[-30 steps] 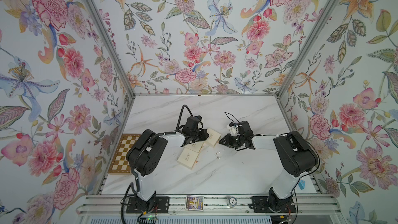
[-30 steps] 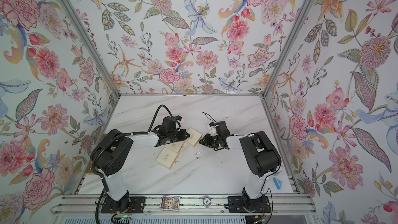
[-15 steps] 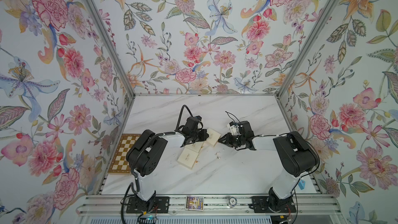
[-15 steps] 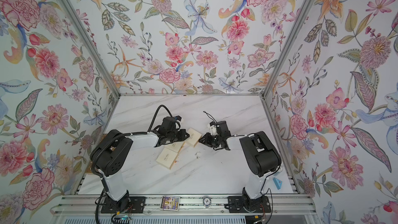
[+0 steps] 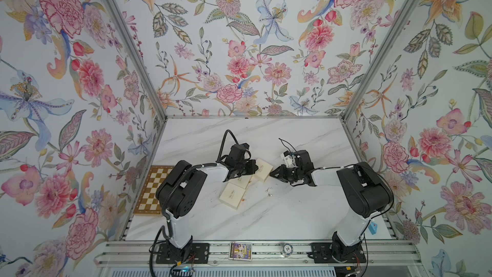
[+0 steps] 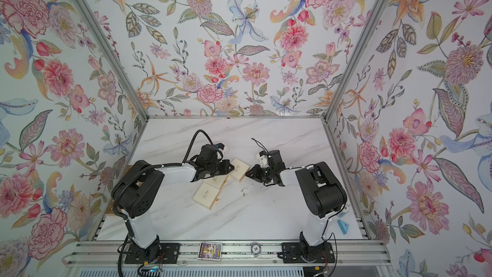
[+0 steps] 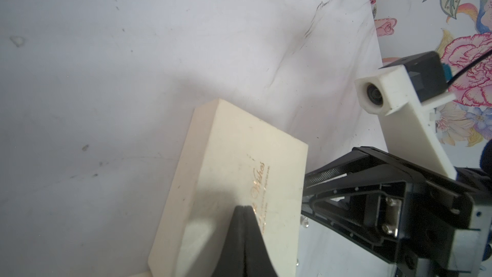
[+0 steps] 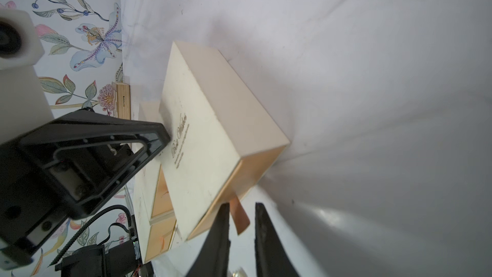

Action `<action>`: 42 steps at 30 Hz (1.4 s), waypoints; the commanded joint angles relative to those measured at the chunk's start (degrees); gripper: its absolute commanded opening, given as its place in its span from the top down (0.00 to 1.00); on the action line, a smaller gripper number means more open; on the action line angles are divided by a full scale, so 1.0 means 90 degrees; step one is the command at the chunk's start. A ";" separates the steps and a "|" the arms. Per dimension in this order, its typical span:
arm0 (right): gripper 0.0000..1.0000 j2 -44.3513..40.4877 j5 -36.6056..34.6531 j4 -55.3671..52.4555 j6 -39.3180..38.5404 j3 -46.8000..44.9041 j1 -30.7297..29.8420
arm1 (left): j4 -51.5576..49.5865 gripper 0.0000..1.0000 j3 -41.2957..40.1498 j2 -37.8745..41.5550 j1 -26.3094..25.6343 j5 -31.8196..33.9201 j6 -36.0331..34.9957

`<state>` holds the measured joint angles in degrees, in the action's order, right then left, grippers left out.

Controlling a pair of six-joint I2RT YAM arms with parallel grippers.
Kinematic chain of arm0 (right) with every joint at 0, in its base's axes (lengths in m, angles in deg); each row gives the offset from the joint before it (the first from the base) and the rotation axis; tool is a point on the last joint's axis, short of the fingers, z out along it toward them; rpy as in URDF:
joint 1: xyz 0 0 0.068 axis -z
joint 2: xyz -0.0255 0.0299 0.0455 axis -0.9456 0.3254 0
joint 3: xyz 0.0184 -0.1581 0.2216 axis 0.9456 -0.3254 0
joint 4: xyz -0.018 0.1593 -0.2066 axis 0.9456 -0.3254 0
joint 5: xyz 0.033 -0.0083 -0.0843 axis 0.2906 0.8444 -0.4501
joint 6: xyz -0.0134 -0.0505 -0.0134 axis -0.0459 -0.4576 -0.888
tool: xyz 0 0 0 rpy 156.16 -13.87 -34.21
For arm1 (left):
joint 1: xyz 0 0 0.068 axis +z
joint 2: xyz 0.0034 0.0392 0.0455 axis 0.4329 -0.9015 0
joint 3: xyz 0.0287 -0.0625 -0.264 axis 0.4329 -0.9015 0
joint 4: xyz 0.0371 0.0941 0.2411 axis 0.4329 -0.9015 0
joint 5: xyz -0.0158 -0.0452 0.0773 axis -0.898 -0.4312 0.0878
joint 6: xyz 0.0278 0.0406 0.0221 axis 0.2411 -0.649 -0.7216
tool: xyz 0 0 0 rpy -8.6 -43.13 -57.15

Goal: Take out the earrings from the drawer-style jewelry box
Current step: Open the drawer in the jewelry box.

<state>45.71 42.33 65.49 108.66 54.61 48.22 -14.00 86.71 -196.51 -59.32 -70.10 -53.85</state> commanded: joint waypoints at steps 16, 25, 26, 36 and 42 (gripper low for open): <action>0.85 0.0131 0.0110 0.0167 0.0086 -0.0132 0.0032 | -0.0377 1.00 -0.0139 0.0078 -0.0022 0.0207 -0.0088; 0.90 0.0142 0.0130 0.0167 0.0114 -0.0122 0.0032 | -0.0368 1.00 -0.0168 0.0085 -0.0034 0.0213 -0.0087; 0.91 0.0133 0.0121 0.0165 0.0112 -0.0127 0.0032 | -0.0367 1.00 -0.0168 0.0092 -0.0027 0.0220 -0.0088; 1.00 -0.0013 0.0071 0.0147 0.0102 -0.0219 0.0109 | -0.0286 1.00 -0.0216 0.0078 -0.0022 0.0176 -0.0050; 1.00 -0.0147 0.0052 0.0112 0.0066 -0.0315 0.0196 | -0.0221 1.00 -0.0266 0.0057 -0.0022 0.0165 -0.0012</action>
<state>45.73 42.85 66.36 109.71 53.01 49.32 -13.06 86.10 -196.44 -59.32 -69.97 -53.85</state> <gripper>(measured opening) 0.047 0.041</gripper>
